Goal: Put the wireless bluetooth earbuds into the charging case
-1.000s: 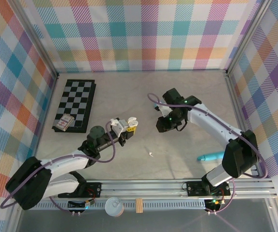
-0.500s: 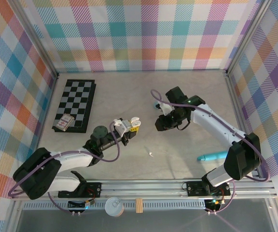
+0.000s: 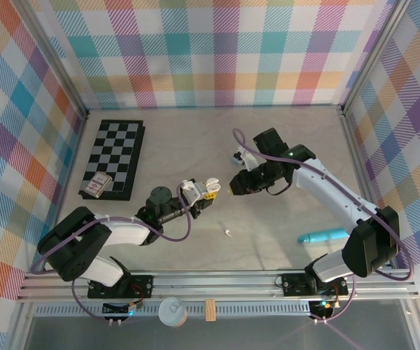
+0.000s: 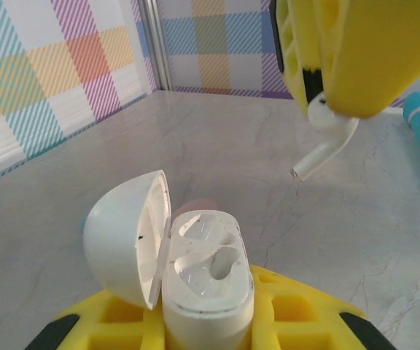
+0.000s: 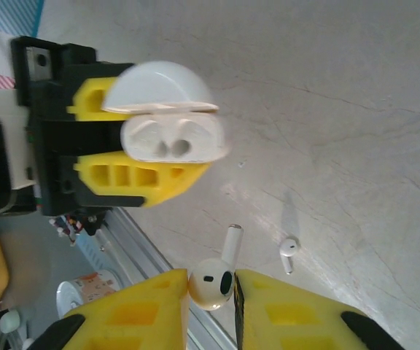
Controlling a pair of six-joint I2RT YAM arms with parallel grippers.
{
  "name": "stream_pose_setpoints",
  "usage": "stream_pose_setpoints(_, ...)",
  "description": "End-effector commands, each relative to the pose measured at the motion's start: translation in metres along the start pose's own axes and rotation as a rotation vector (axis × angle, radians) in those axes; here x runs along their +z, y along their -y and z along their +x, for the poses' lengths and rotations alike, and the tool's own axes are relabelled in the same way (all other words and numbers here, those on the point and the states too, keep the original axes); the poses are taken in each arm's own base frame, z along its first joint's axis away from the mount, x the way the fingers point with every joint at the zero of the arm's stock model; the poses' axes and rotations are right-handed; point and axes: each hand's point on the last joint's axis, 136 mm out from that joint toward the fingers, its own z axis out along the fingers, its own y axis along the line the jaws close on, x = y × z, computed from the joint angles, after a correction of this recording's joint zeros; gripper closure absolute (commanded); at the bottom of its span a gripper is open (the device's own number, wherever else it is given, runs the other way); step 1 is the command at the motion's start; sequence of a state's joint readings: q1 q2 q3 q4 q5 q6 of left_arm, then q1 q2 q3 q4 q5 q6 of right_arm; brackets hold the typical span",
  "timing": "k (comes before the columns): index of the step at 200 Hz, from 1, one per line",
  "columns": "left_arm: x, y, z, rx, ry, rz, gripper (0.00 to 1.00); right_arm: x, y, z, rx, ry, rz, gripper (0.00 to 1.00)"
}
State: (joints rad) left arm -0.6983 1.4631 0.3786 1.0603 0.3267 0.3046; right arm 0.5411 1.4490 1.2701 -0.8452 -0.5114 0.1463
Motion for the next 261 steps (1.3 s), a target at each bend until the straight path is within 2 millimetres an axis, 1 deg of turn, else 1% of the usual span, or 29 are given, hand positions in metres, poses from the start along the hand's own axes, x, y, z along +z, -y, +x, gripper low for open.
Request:
stream_pose_setpoints(1, 0.008, 0.009, -0.025, 0.077, 0.097, 0.05, 0.98, -0.006, -0.015, -0.003, -0.003, 0.028, -0.081, 0.77)
stream_pose_setpoints(34, 0.012, 0.018, -0.024, 0.12, 0.081, 0.082, 0.98, -0.006, -0.02, -0.008, -0.002, 0.036, -0.115, 0.76)
stream_pose_setpoints(79, 0.013, 0.027, -0.023, 0.16, 0.053, 0.111, 0.97, -0.003, -0.02, -0.01, 0.0, 0.031, -0.123, 0.77)
stream_pose_setpoints(127, 0.014, 0.024, -0.03, 0.179, 0.074, 0.091, 0.97, 0.001, -0.016, -0.006, 0.018, 0.009, -0.117, 0.77)
stream_pose_setpoints(177, 0.012, 0.022, -0.032, 0.201, 0.079, 0.074, 0.97, 0.004, -0.014, -0.004, 0.026, -0.003, -0.114, 0.77)
stream_pose_setpoints(215, 0.012, 0.018, -0.037, 0.224, 0.089, 0.055, 0.97, 0.007, -0.012, -0.002, 0.032, -0.012, -0.112, 0.77)
stream_pose_setpoints(261, 0.013, 0.019, -0.041, 0.239, 0.099, 0.063, 0.97, 0.009, -0.009, -0.002, 0.036, -0.019, -0.11, 0.77)
